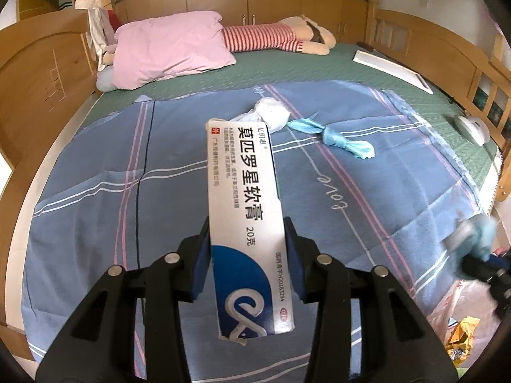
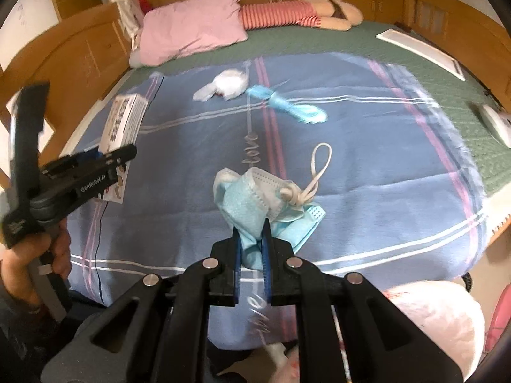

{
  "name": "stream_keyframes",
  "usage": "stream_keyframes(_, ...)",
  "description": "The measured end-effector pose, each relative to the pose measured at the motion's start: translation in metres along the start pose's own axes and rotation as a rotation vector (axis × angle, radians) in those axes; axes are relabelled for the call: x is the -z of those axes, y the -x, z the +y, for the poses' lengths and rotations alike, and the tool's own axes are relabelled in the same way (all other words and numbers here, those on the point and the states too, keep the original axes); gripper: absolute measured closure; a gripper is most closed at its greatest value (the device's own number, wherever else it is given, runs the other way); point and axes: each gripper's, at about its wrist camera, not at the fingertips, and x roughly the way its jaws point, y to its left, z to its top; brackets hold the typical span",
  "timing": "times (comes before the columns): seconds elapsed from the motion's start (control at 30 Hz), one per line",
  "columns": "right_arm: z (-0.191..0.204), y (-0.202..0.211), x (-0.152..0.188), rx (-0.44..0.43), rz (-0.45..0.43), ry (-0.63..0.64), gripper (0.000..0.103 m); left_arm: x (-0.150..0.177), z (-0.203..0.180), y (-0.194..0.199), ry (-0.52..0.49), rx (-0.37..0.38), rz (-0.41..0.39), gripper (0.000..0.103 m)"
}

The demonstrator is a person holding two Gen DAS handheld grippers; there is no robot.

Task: Collect trash
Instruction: 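Carry the box and mask over the white basket and open both tools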

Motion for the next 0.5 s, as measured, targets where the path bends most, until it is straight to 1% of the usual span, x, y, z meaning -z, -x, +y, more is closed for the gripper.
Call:
stream_keyframes(0.07, -0.011, 0.022, 0.007, 0.023, -0.004, 0.008, 0.091, 0.000, -0.004, 0.005, -0.003, 0.027, -0.003, 0.061)
stream_keyframes(0.13, -0.024, 0.041, 0.016, 0.059, -0.002, 0.016, 0.091, 0.000, -0.013, 0.018, 0.001, 0.102, -0.006, 0.061)
stream_keyframes(0.2, -0.044, 0.062, 0.031, 0.117, 0.010, 0.001, 0.091, 0.000, -0.031, 0.034, -0.022, 0.196, -0.027, 0.061)
stream_keyframes(0.27, -0.064, 0.072, 0.048, 0.153, 0.040, -0.030, 0.091, 0.002, -0.048, 0.045, -0.044, 0.272, -0.032, 0.061)
stream_keyframes(0.3, -0.071, 0.074, 0.054, 0.164, 0.053, -0.041, 0.091, 0.005, -0.061, 0.050, -0.052, 0.356, -0.014, 0.061)
stream_keyframes(0.33, -0.079, 0.075, 0.065, 0.174, 0.076, -0.060, 0.091, 0.008, -0.069, 0.053, -0.054, 0.424, 0.007, 0.061)
stream_keyframes(0.37, -0.089, 0.072, 0.078, 0.167, 0.121, -0.093, 0.091, 0.011, -0.080, 0.056, -0.057, 0.519, 0.040, 0.061)
stream_keyframes(0.4, -0.096, 0.066, 0.091, 0.153, 0.169, -0.123, 0.091, 0.014, -0.090, 0.058, -0.064, 0.594, 0.068, 0.061)
stream_keyframes(0.43, -0.103, 0.051, 0.112, 0.133, 0.265, -0.162, 0.091, 0.018, -0.099, 0.060, -0.077, 0.637, 0.085, 0.061)
stream_keyframes(0.47, -0.106, 0.042, 0.125, 0.129, 0.326, -0.182, 0.088, 0.023, -0.113, 0.063, -0.106, 0.682, 0.103, 0.061)
stream_keyframes(0.5, -0.110, 0.034, 0.138, 0.128, 0.377, -0.208, 0.085, 0.029, -0.123, 0.065, -0.131, 0.708, 0.115, 0.061)
